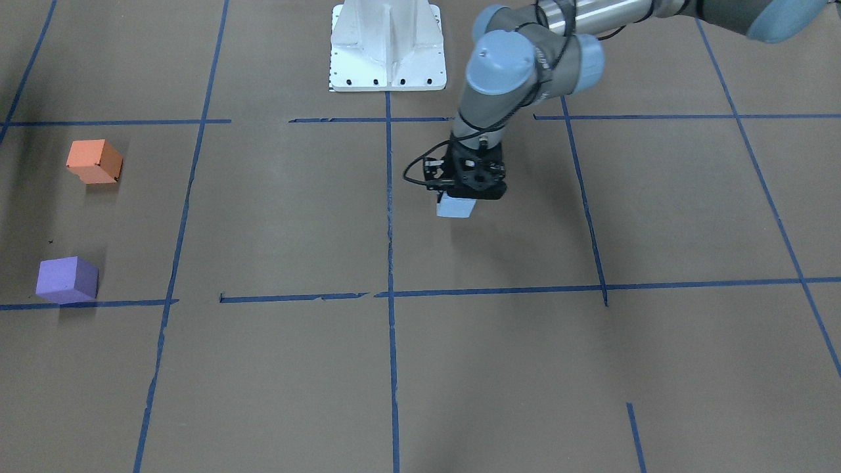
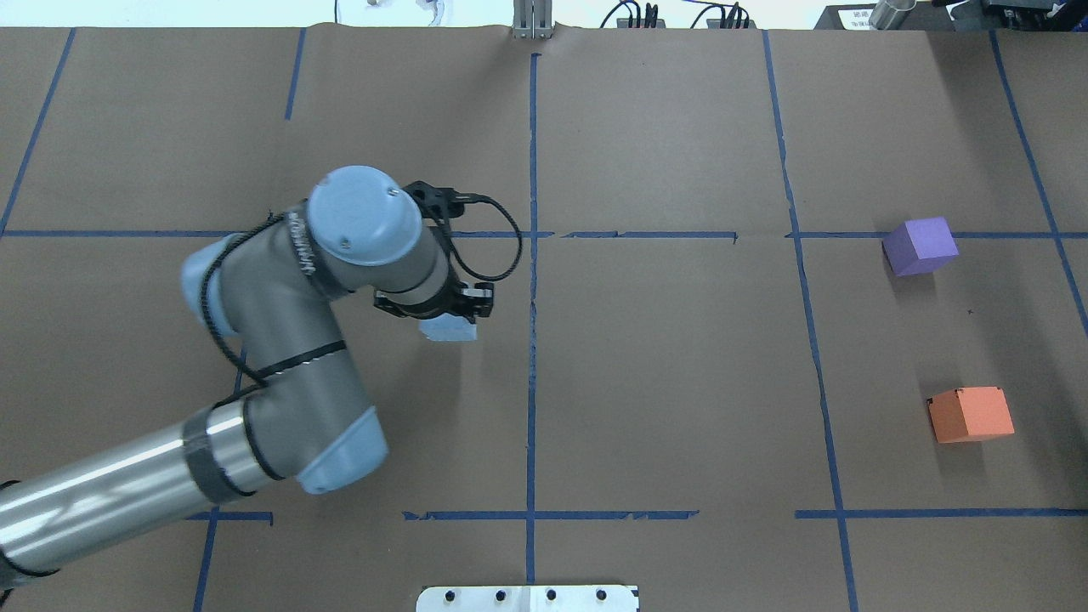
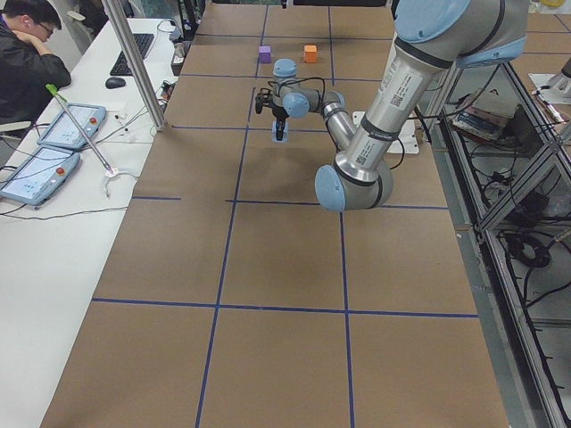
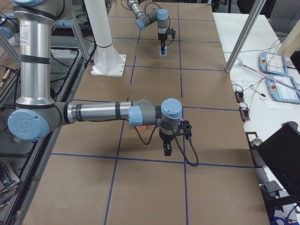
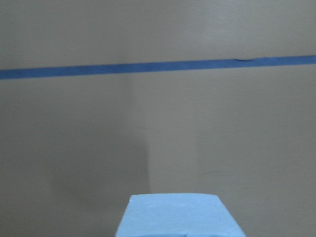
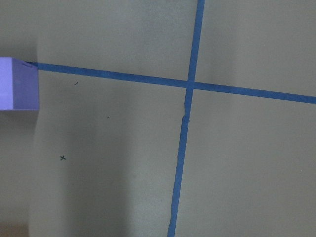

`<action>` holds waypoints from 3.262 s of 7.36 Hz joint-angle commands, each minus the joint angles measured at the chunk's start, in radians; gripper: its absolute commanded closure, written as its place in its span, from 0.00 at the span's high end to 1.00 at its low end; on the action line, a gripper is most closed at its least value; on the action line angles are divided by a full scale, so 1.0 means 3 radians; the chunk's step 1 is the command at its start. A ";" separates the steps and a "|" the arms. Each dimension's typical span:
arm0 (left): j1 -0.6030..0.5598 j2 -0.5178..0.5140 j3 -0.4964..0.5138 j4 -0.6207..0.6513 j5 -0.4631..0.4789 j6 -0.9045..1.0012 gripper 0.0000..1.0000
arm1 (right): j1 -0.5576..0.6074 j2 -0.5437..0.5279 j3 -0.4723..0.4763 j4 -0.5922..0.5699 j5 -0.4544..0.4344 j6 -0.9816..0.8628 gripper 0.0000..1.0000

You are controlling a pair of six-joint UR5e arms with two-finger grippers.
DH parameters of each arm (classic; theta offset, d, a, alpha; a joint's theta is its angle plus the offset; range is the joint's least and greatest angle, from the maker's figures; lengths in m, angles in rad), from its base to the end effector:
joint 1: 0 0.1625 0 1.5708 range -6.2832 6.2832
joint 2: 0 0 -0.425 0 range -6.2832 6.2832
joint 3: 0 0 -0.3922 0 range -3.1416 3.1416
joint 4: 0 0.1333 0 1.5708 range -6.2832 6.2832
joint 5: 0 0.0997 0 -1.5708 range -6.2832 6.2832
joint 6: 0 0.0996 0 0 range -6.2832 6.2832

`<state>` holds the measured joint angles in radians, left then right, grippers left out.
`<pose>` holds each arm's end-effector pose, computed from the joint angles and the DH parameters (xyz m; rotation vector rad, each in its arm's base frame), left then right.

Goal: Place blue block between orange and purple blocks
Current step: 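Carry the light blue cube with the left gripper to the table center, then open the left gripper and withdraw the left arm from the cube, then move the right gripper over the light blue cube and grasp it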

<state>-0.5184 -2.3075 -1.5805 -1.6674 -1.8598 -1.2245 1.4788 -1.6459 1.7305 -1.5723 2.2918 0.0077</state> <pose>0.5657 -0.4435 0.2001 0.1040 0.8733 -0.0391 0.0246 -0.4687 0.6194 0.0435 -0.7240 -0.1105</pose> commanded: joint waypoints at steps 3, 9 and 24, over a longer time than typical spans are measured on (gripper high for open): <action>0.0250 -0.0582 0.0779 -0.0056 0.0302 -0.0203 1.00 | 0.0000 0.0000 -0.0011 0.0000 0.0000 0.0000 1.00; -0.0203 0.0089 -0.0521 0.0720 0.0074 0.0366 1.00 | 0.0000 0.0005 0.0050 0.0066 0.0056 -0.0020 1.00; -0.3452 0.2834 -0.0607 0.0639 -0.1409 0.4537 1.00 | -0.2503 0.1991 0.0226 0.0261 -0.0714 0.3254 1.00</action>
<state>-1.5537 -1.4561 -1.7619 -1.4756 -2.2826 0.1379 0.8427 -1.1479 1.8288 -1.4941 2.1680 0.8494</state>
